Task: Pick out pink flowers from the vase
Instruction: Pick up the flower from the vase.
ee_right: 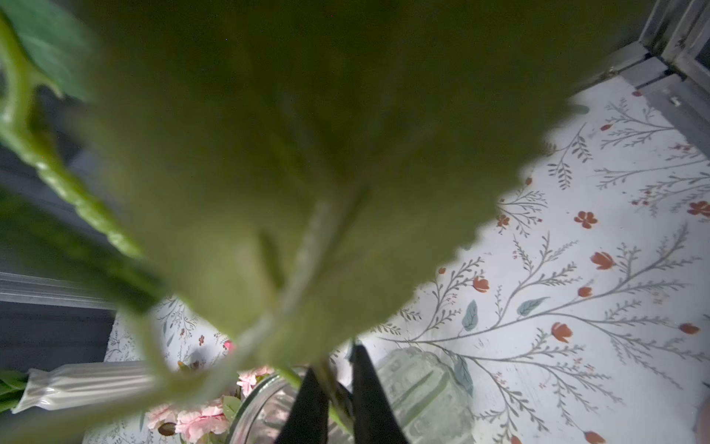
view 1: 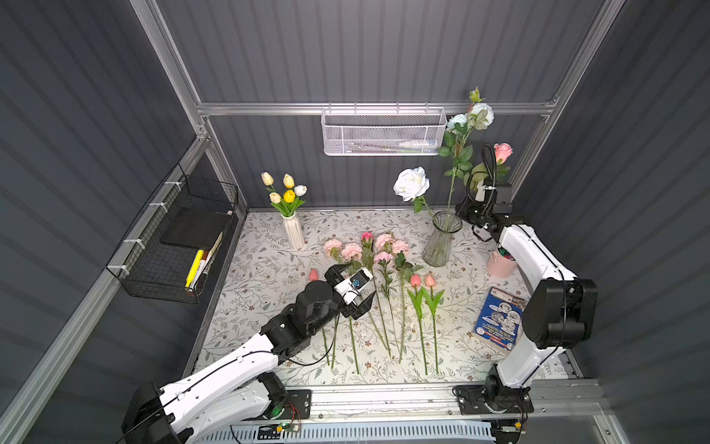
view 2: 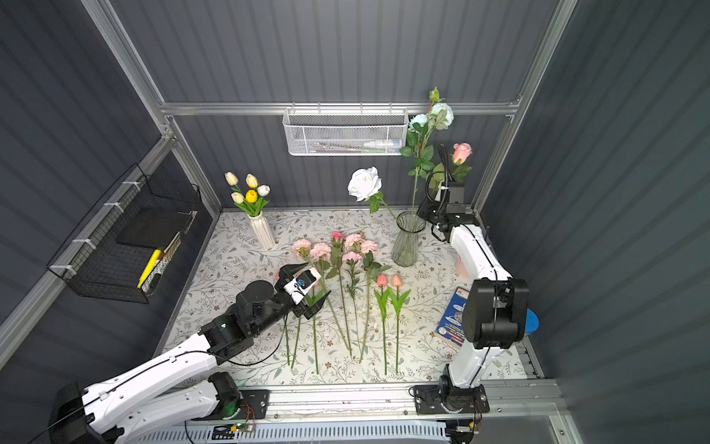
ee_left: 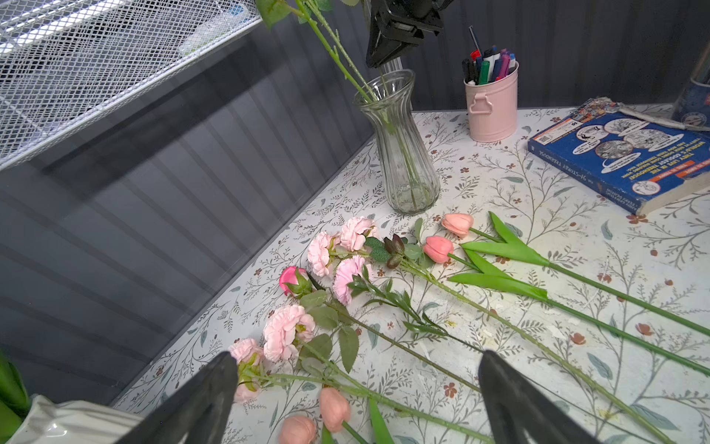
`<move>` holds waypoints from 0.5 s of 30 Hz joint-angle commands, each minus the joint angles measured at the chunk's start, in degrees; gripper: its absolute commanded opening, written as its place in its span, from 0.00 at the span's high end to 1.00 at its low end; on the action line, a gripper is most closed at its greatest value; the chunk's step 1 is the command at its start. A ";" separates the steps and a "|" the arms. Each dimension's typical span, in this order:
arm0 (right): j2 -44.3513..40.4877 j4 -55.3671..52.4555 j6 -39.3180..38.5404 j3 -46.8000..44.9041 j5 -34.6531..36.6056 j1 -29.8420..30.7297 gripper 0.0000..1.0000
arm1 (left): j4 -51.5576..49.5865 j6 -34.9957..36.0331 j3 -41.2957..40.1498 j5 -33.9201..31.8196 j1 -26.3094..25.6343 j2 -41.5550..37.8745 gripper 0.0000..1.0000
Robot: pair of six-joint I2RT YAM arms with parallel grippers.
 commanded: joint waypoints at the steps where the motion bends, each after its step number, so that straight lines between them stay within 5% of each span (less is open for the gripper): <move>1: -0.32 2.21 -0.73 -1.39 -0.48 0.36 0.93 | -0.59 0.08 0.65 0.48 -0.24 0.07 0.01; 15: -4.49 2.20 -7.21 -3.33 4.32 1.75 1.00 | -0.49 0.04 0.82 -0.45 -0.23 0.81 0.01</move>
